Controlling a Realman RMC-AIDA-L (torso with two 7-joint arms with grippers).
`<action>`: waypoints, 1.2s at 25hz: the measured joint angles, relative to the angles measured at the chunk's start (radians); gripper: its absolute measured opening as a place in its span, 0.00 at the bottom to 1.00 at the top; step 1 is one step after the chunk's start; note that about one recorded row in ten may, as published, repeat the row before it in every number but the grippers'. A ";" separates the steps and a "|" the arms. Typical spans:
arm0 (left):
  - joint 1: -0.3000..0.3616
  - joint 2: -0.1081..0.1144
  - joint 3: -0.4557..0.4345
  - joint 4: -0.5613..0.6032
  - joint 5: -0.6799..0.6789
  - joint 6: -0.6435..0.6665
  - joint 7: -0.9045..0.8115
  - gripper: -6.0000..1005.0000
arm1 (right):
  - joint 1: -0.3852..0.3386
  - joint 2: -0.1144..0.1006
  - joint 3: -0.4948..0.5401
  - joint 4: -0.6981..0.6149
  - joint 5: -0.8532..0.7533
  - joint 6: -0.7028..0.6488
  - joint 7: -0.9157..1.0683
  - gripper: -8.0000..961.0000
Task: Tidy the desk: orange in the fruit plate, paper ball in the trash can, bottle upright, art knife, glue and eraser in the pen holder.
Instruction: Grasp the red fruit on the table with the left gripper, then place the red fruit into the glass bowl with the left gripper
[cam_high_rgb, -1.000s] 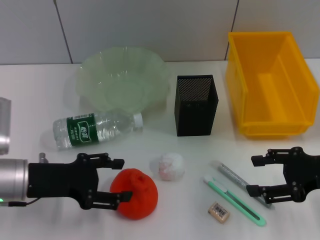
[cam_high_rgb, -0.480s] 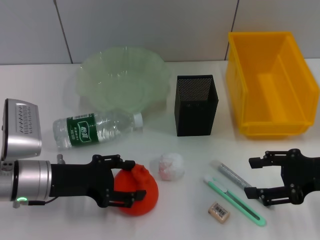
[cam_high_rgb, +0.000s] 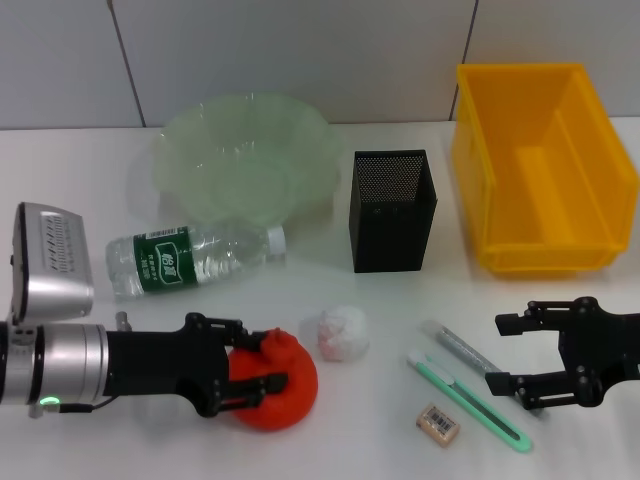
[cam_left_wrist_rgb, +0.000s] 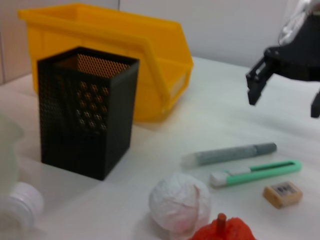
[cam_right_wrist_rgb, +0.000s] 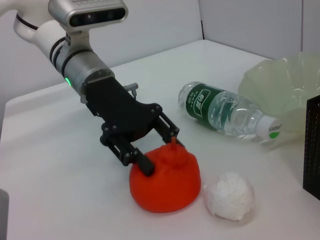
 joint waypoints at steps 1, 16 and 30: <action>0.002 0.000 0.017 -0.001 -0.001 -0.004 0.000 0.71 | 0.000 0.000 0.000 0.000 0.001 0.001 0.000 0.82; 0.044 0.011 0.022 0.043 -0.067 0.074 -0.013 0.23 | 0.002 0.002 0.003 0.009 0.012 0.010 0.000 0.81; 0.036 0.011 -0.018 0.283 -0.294 0.219 -0.178 0.13 | 0.002 0.001 0.000 0.024 0.014 0.010 0.001 0.82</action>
